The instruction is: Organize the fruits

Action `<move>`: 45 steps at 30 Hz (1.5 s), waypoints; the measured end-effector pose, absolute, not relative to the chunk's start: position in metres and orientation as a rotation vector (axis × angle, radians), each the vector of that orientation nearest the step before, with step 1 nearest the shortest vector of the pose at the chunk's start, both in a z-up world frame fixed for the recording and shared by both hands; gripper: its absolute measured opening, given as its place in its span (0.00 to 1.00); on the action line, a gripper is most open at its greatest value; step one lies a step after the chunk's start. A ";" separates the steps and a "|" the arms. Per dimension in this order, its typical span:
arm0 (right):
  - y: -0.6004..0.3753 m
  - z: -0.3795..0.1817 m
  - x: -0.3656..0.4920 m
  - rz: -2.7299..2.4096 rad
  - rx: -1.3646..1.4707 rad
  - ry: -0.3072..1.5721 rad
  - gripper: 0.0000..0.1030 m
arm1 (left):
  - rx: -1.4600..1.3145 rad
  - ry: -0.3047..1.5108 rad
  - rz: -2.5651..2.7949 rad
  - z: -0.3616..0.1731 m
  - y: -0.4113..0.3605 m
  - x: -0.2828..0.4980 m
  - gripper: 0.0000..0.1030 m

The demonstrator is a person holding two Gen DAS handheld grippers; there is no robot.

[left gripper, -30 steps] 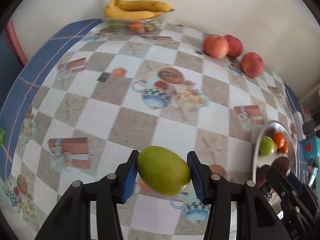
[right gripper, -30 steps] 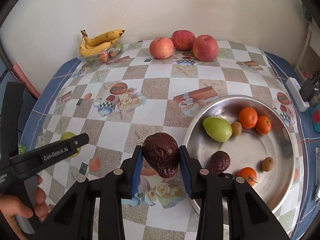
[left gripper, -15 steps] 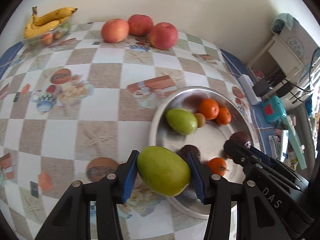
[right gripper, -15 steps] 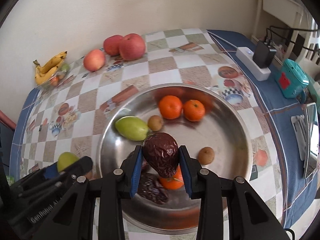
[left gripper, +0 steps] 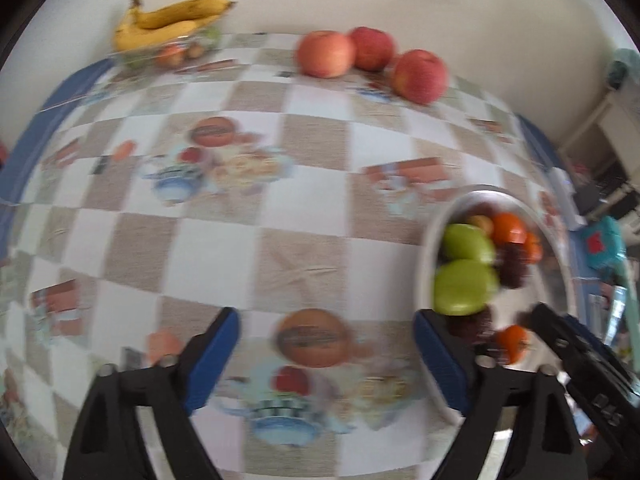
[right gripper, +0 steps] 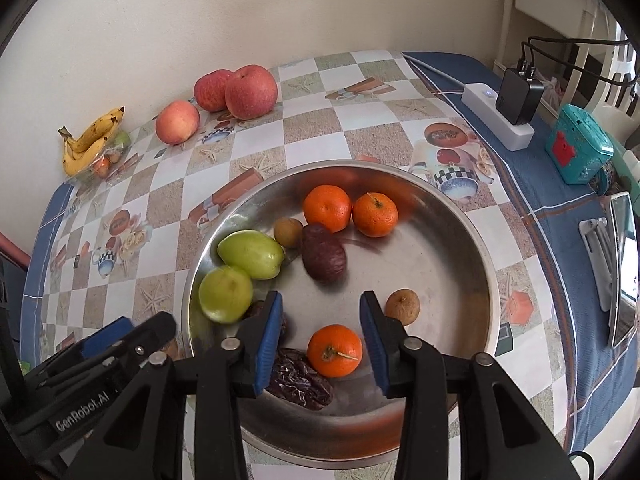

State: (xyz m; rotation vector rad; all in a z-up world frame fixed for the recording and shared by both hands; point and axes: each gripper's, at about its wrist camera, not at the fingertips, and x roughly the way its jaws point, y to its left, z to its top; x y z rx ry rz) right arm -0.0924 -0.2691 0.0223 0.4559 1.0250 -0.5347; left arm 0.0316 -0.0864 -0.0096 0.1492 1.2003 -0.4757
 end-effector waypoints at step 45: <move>-0.204 0.026 -0.107 -0.477 0.334 1.068 0.94 | 0.445 1.161 -0.213 0.010 -0.026 0.009 1.00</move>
